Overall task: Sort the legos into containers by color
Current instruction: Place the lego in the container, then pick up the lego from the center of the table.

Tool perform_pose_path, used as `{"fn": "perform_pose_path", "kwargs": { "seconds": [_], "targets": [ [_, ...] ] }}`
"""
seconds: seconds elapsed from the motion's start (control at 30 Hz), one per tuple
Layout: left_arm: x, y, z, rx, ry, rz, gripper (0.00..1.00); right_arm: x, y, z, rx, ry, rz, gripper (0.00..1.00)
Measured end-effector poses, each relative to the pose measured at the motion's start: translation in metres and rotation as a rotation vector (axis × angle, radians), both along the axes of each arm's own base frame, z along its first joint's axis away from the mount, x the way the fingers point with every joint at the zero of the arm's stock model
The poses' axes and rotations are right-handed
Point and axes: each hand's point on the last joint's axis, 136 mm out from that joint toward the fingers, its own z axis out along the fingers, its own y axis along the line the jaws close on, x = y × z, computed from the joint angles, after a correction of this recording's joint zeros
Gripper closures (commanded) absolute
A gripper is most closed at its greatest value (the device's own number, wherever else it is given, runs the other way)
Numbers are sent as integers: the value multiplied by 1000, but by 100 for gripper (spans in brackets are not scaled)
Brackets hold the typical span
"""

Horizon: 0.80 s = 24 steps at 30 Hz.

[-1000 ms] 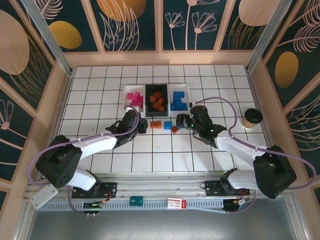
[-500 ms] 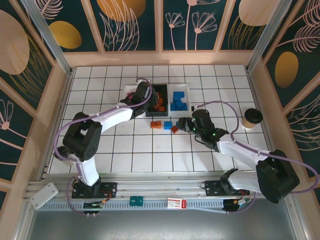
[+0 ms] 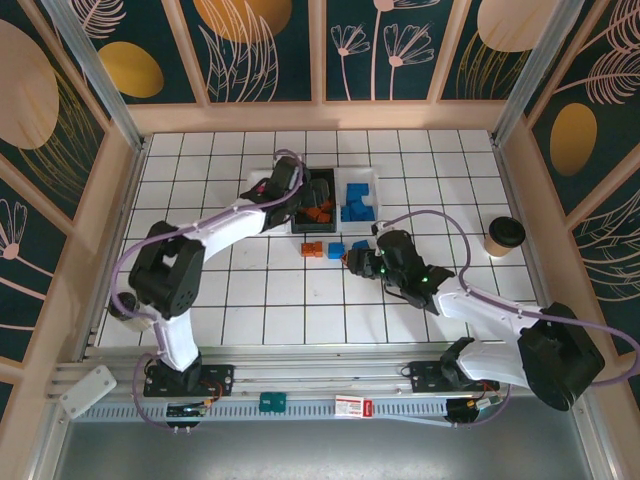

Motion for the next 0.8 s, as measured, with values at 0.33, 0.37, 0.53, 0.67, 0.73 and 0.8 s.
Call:
{"fn": "perform_pose_path", "kwargs": {
  "seconds": [0.33,0.37,0.53,0.67,0.73,0.8],
  "targets": [
    [-94,34,34,-148,-71,-36,5,11,35,-17,-57,33,77,46],
    [-104,39,28,-148,-62,-35,4,14,42,-16,-57,27,88,46],
    [-136,64,8,-148,-34,-9,1,24,78,-14,-56,9,146,48],
    [-151,79,3,-154,-39,17,1,31,101,-21,-69,16,170,52],
    [-155,84,2,-158,-42,27,1,36,109,-26,-78,18,170,55],
    [-158,88,0,-157,-43,35,1,43,111,-32,-96,18,154,58]
  ]
}}
